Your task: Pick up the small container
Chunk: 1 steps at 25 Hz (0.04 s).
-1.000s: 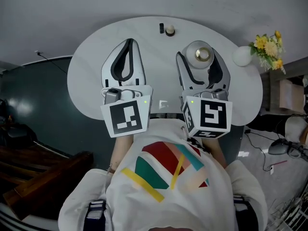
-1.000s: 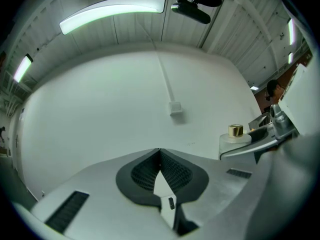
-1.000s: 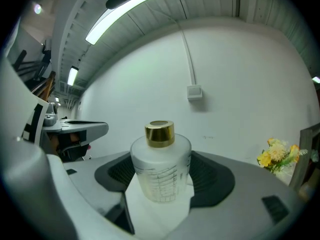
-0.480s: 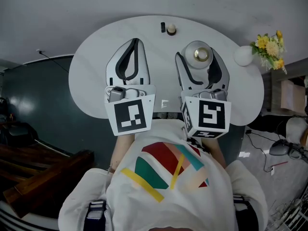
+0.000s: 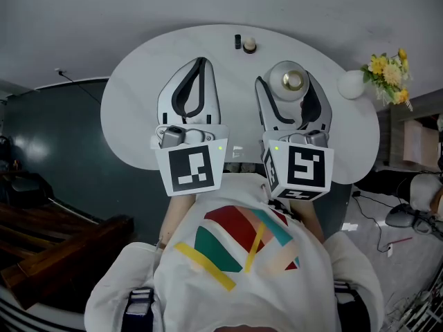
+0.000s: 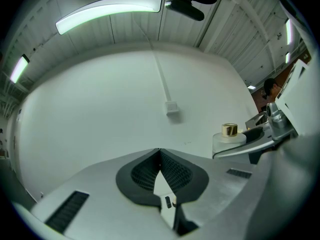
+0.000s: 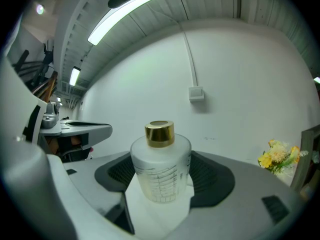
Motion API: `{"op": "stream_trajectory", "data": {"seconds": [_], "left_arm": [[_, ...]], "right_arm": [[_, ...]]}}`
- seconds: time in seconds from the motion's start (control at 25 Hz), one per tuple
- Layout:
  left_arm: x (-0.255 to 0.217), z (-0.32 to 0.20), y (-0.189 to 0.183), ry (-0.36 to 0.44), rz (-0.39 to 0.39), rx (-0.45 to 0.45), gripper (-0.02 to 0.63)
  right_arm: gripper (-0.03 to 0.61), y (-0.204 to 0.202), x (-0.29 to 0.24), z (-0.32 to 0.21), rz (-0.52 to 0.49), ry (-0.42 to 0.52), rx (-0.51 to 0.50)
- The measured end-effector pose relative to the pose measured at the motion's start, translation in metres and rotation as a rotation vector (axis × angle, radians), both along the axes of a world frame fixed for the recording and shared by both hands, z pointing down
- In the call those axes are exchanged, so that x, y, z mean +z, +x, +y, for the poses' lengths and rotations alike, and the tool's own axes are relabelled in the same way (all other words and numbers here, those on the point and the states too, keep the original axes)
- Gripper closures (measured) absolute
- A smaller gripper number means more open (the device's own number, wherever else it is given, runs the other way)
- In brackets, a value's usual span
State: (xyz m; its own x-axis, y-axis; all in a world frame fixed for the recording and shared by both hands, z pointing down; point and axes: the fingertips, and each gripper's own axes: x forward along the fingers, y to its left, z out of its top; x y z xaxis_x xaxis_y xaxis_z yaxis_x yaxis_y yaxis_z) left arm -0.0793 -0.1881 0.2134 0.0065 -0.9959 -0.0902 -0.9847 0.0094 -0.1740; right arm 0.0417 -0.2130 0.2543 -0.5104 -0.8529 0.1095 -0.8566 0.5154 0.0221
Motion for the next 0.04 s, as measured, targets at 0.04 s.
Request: {"op": "stream_trajectory", "data": {"seconds": [0.04], "left_arm": [[-0.0002, 0.0002, -0.0002, 0.0, 0.001, 0.0, 0.595]], "right_arm": [[0.247, -0.0004, -0.0003, 0.0, -0.001, 0.0, 0.0]]}}
